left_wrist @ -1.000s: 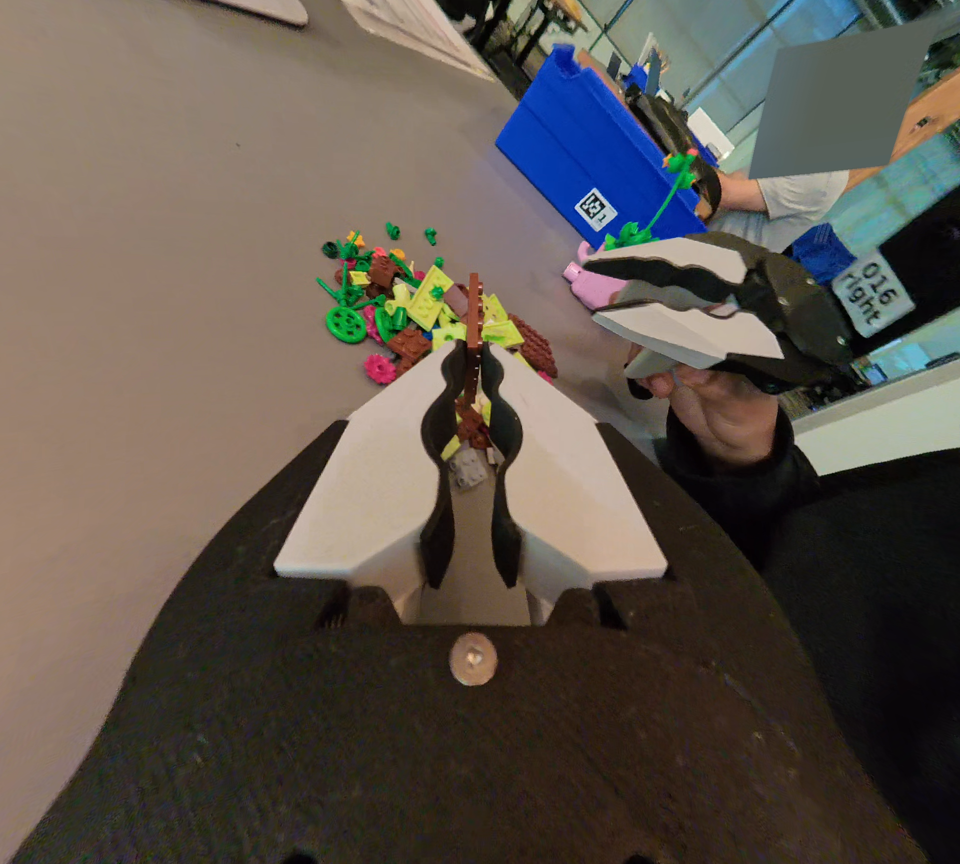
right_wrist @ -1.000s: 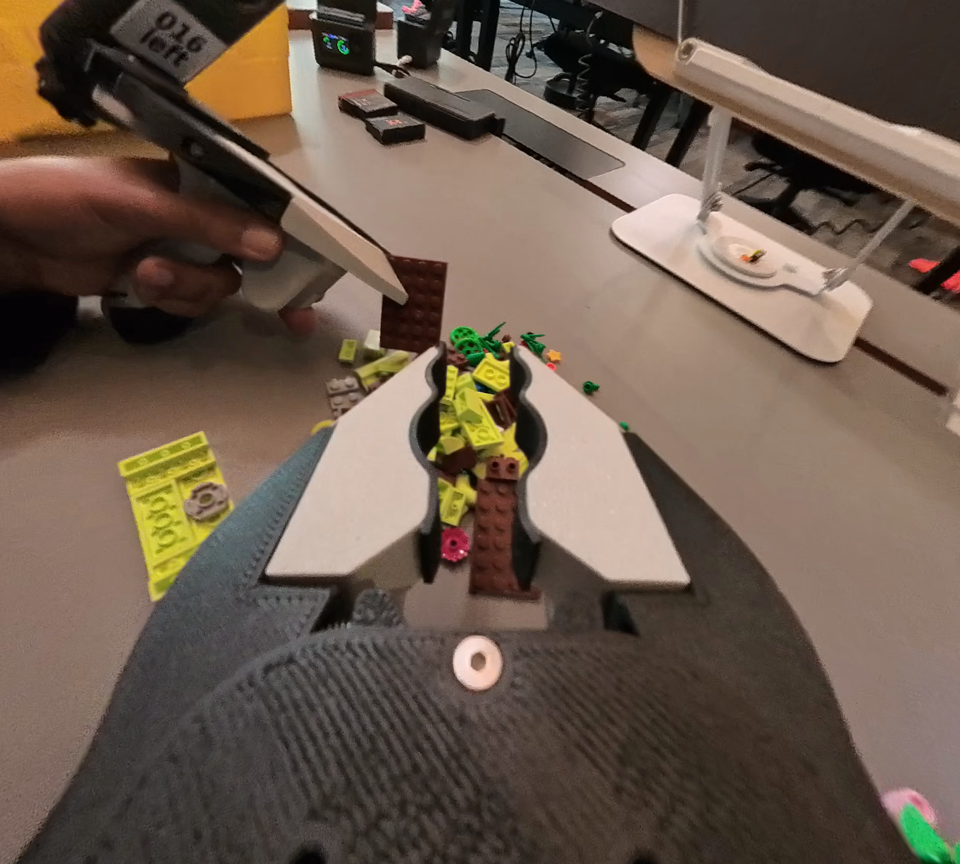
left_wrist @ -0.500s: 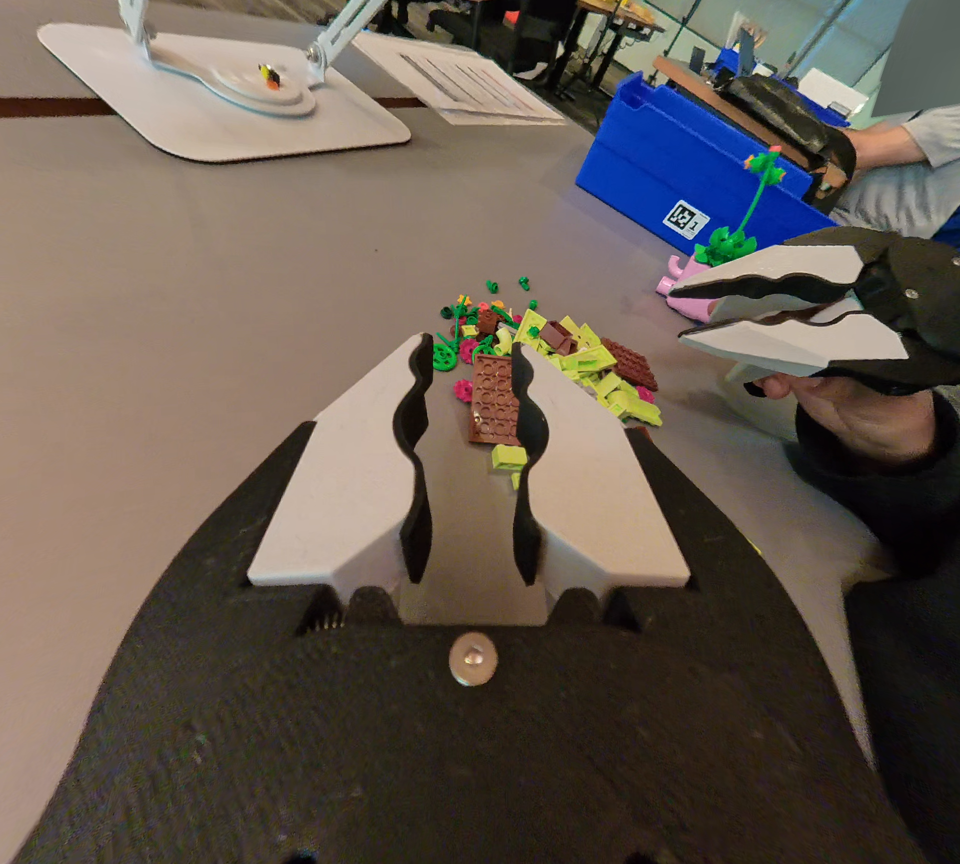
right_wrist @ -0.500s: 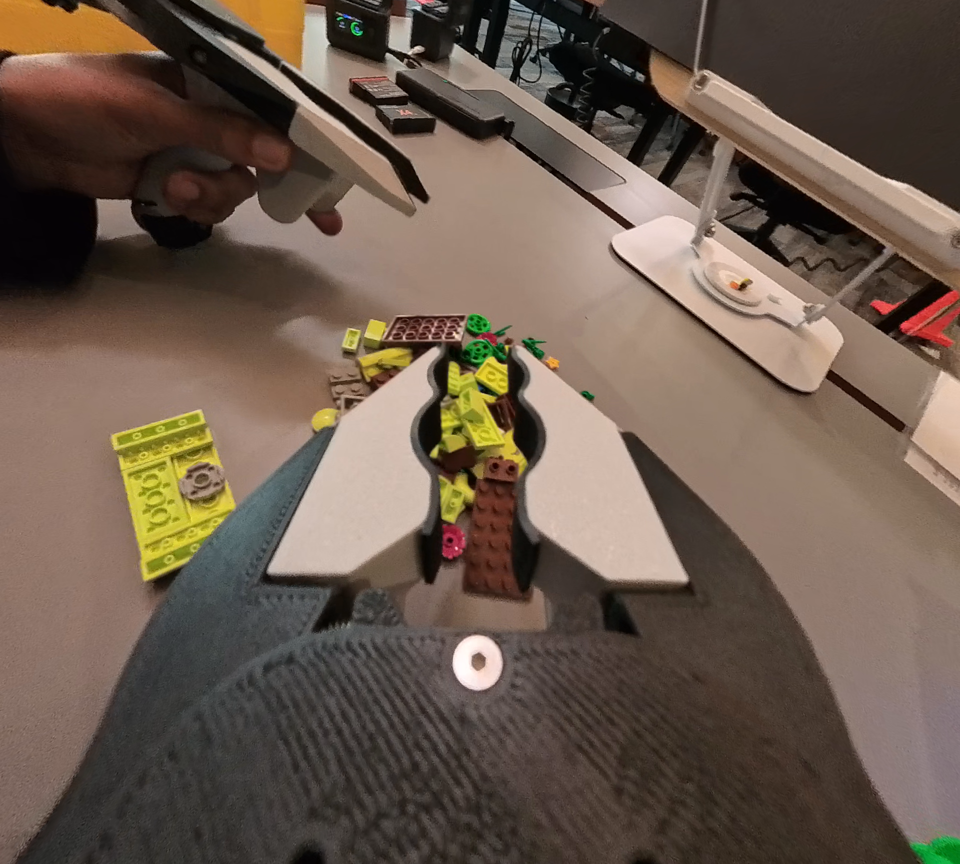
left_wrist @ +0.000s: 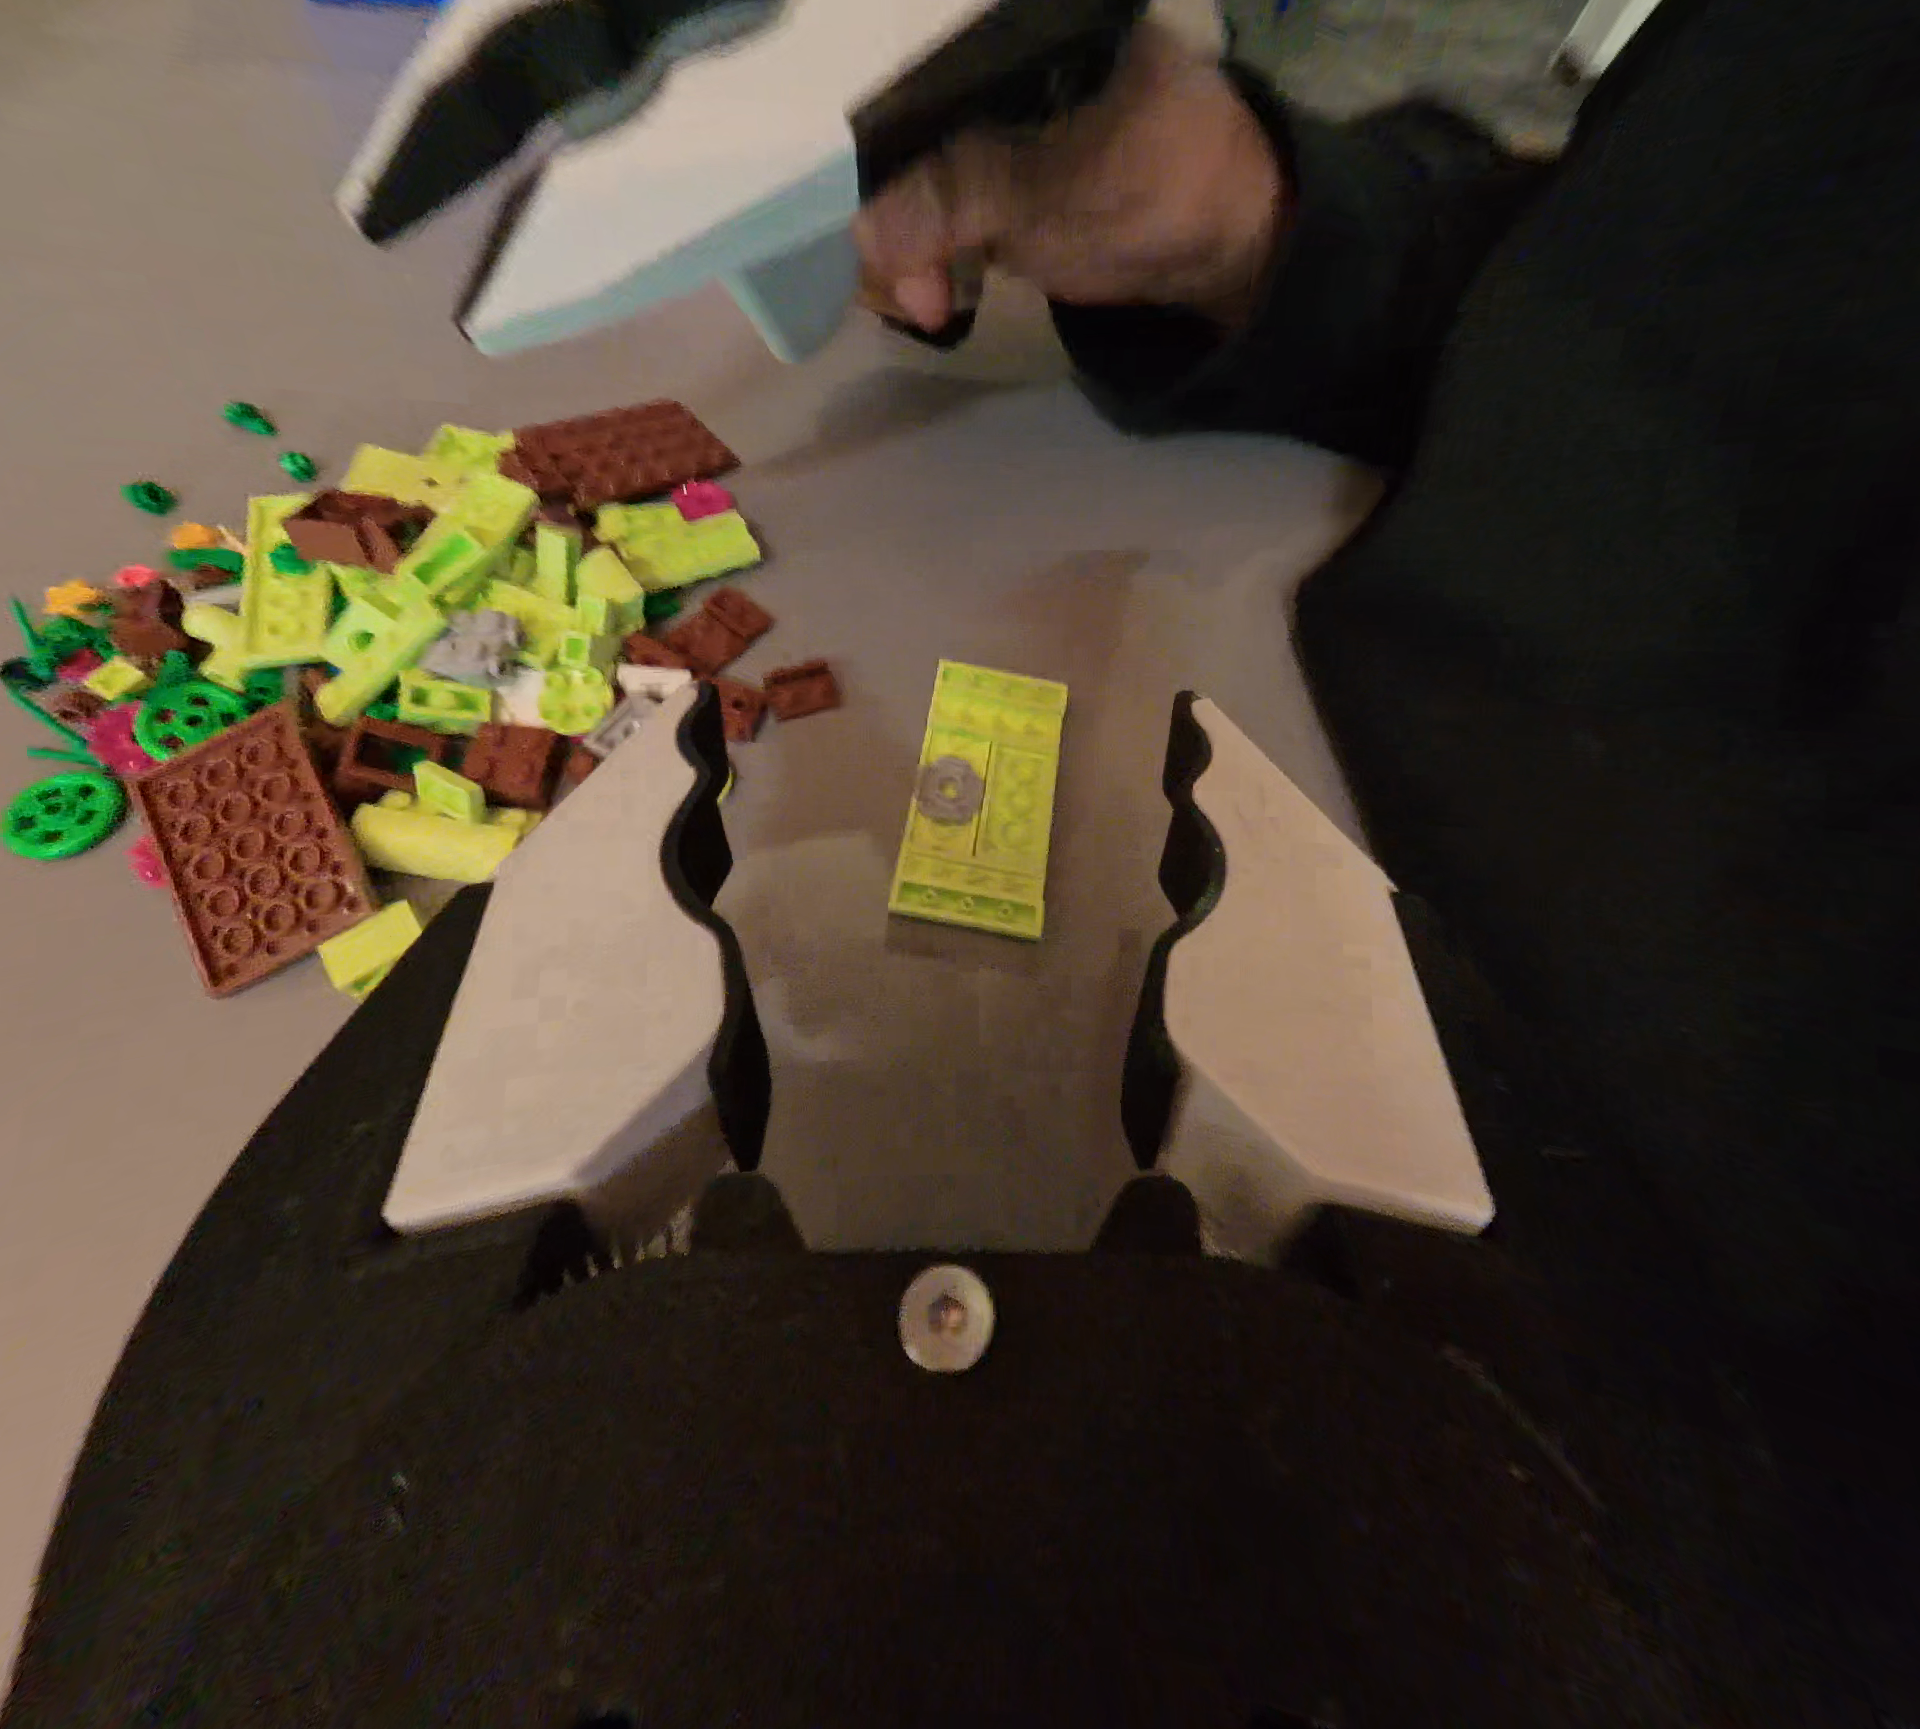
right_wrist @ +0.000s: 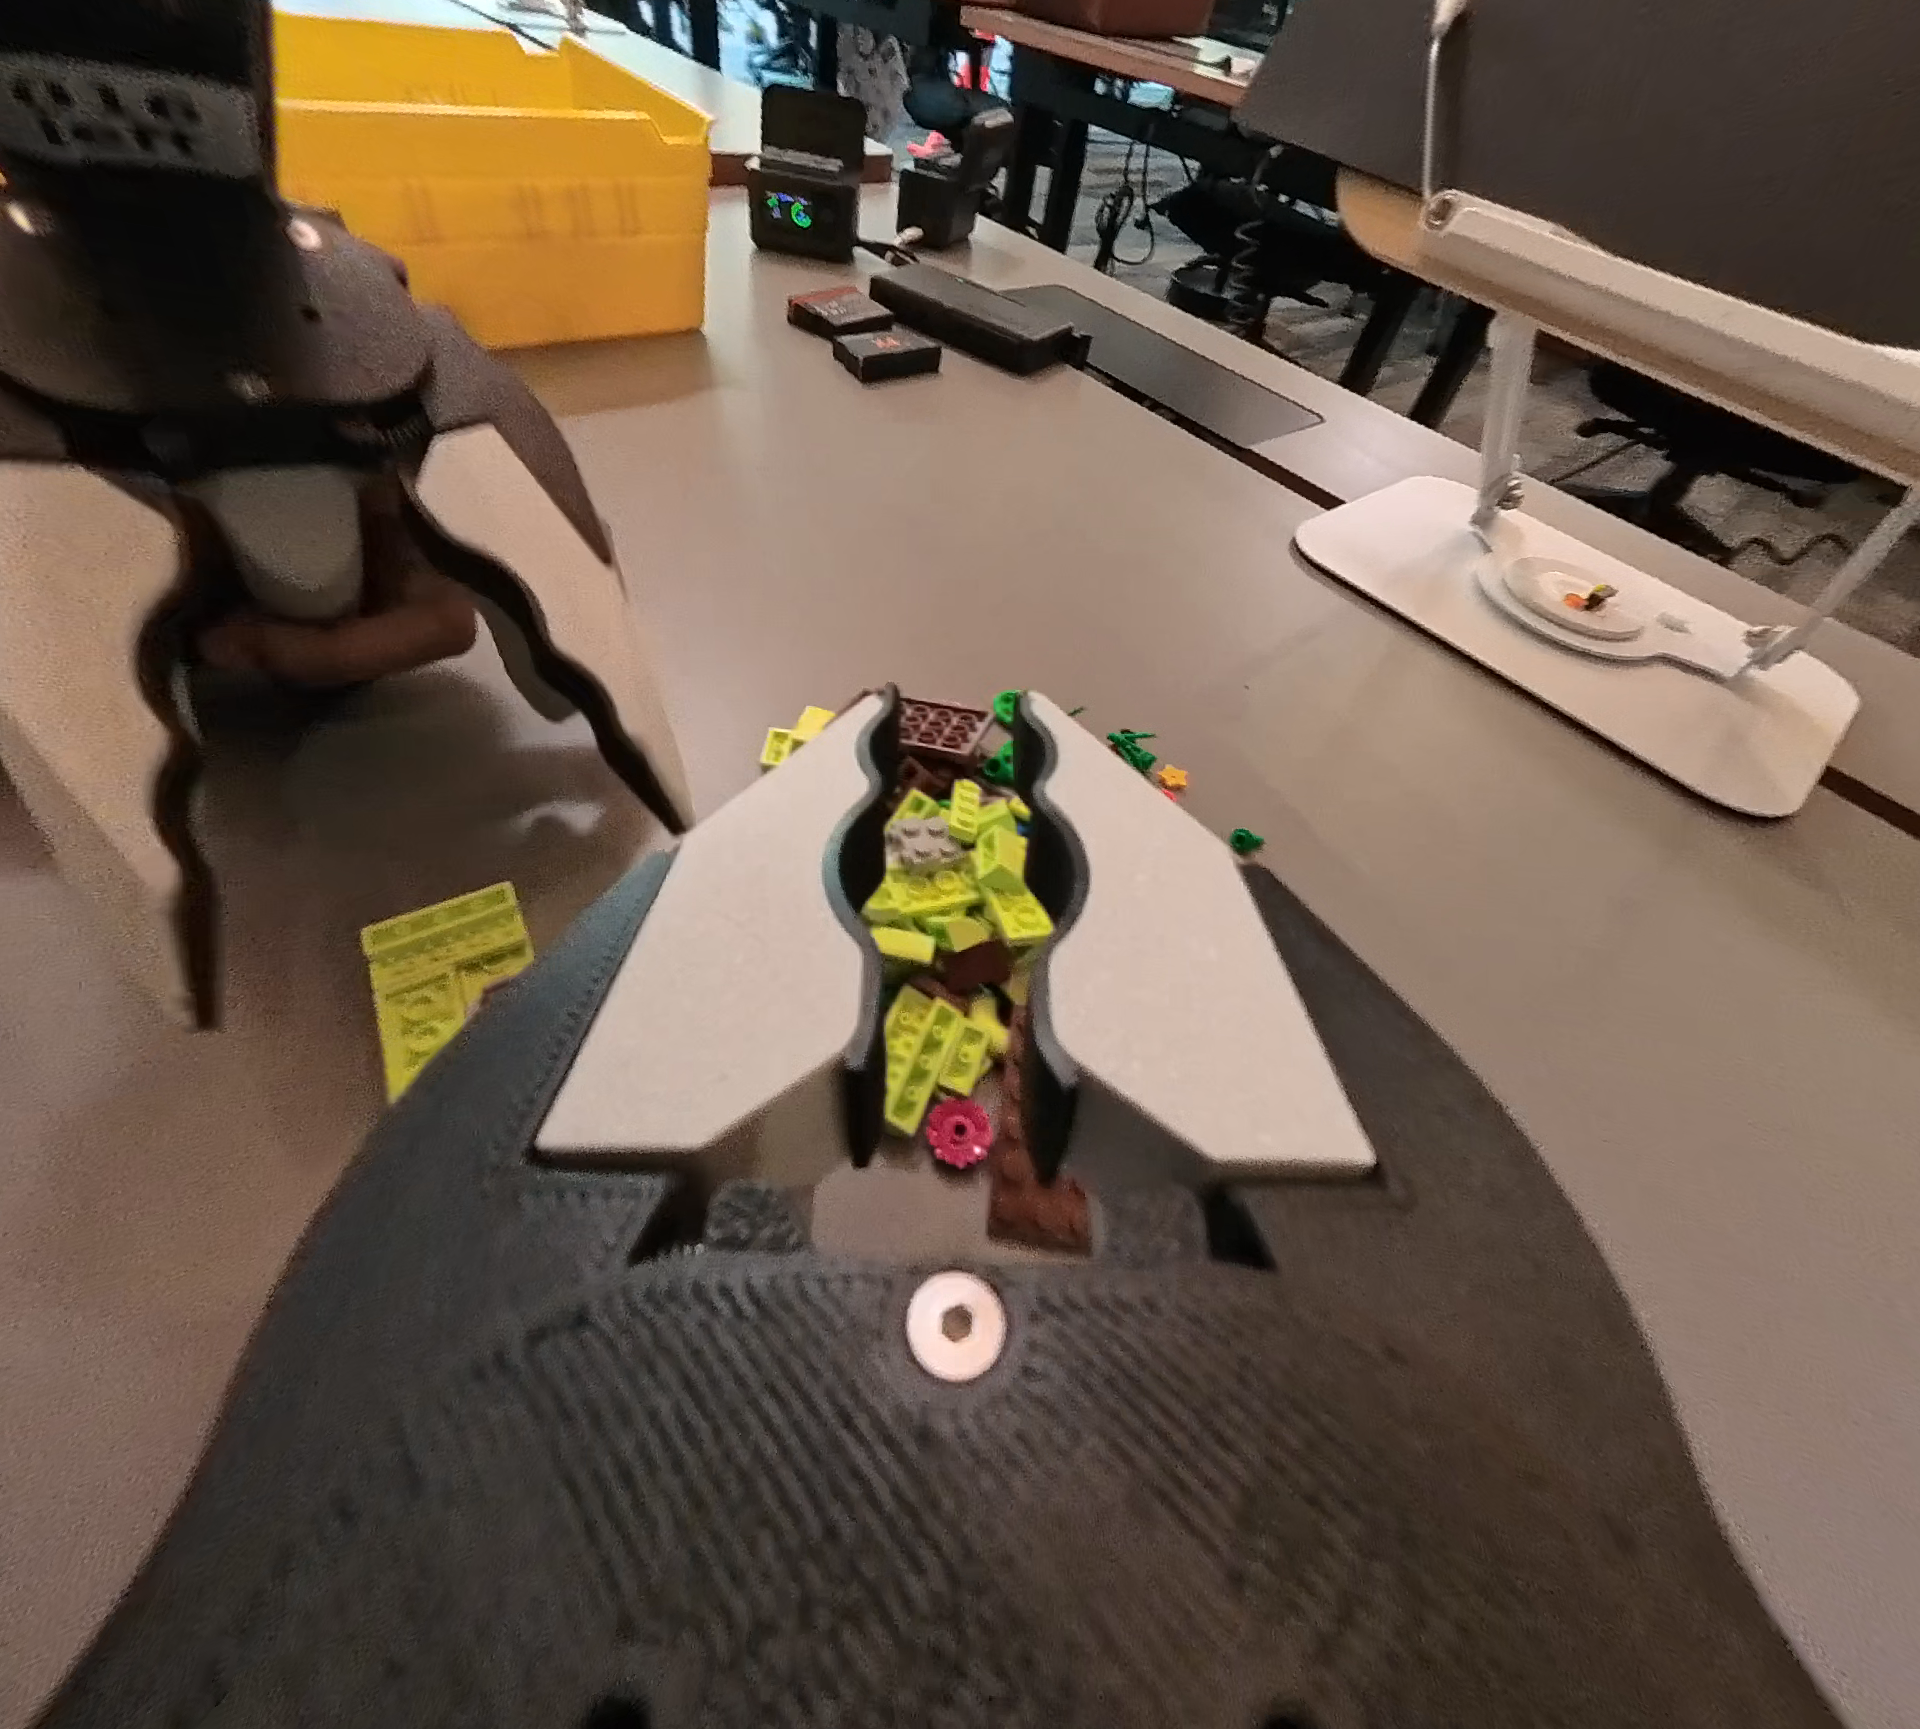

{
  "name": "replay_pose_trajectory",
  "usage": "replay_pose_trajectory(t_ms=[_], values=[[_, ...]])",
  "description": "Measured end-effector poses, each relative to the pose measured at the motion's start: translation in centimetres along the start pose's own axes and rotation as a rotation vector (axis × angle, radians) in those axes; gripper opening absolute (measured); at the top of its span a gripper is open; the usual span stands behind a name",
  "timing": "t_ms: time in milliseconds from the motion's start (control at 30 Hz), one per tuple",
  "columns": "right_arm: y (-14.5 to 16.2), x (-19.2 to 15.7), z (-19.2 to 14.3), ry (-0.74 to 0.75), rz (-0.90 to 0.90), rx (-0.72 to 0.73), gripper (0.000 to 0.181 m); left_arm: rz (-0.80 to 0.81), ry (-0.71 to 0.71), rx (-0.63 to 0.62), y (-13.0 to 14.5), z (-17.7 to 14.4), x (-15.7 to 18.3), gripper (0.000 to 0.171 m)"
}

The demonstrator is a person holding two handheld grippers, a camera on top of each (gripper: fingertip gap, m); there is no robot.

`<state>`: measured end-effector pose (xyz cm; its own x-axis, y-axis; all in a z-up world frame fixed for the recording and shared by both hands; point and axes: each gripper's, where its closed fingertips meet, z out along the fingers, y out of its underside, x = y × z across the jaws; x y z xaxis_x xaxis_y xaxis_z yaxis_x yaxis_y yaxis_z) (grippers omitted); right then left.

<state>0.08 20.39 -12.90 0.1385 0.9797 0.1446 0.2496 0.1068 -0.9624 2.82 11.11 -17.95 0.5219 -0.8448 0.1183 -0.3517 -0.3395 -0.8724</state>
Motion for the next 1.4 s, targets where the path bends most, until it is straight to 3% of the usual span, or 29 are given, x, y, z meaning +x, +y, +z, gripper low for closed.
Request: replay_pose_trajectory(t_ms=[67,167,333,467,633,867,1200,1400], values=[[-0.4,-0.5,-0.1,-0.045,0.029,0.028,0.021,0.029,-0.014,-0.102,1.5,0.5,0.1,0.078],[-0.7,-2.4,-0.2,-0.17,0.076,0.049,0.027,0.052,-0.03,-0.148,2.2,0.7,0.1,0.069],[1.2,-6.0,-0.8,-0.37,0.218,-0.072,0.027,0.044,-0.039,-0.193,3.1,0.5,0.0,0.059],[3.8,-8.6,-1.4,-0.43,0.252,-0.231,0.03,0.058,-0.028,-0.222,3.6,0.6,0.3,0.051],[6.1,-10.4,-1.0,-0.452,0.18,-0.383,0.03,0.079,-0.018,-0.274,4.3,0.9,0.5,0.031],[7.2,-11.0,-0.5,-0.455,0.058,-0.444,0.016,0.073,-0.012,-0.276,4.3,0.9,0.5,0.031],[7.5,-10.8,-0.6,-0.458,0.195,-0.492,0.017,0.079,-0.042,-0.278,4.3,0.9,0.2,0.031],[7.5,-10.7,-0.6,-0.373,0.162,-0.515,0.017,0.098,-0.058,-0.279,4.3,0.9,0.2,0.031]])
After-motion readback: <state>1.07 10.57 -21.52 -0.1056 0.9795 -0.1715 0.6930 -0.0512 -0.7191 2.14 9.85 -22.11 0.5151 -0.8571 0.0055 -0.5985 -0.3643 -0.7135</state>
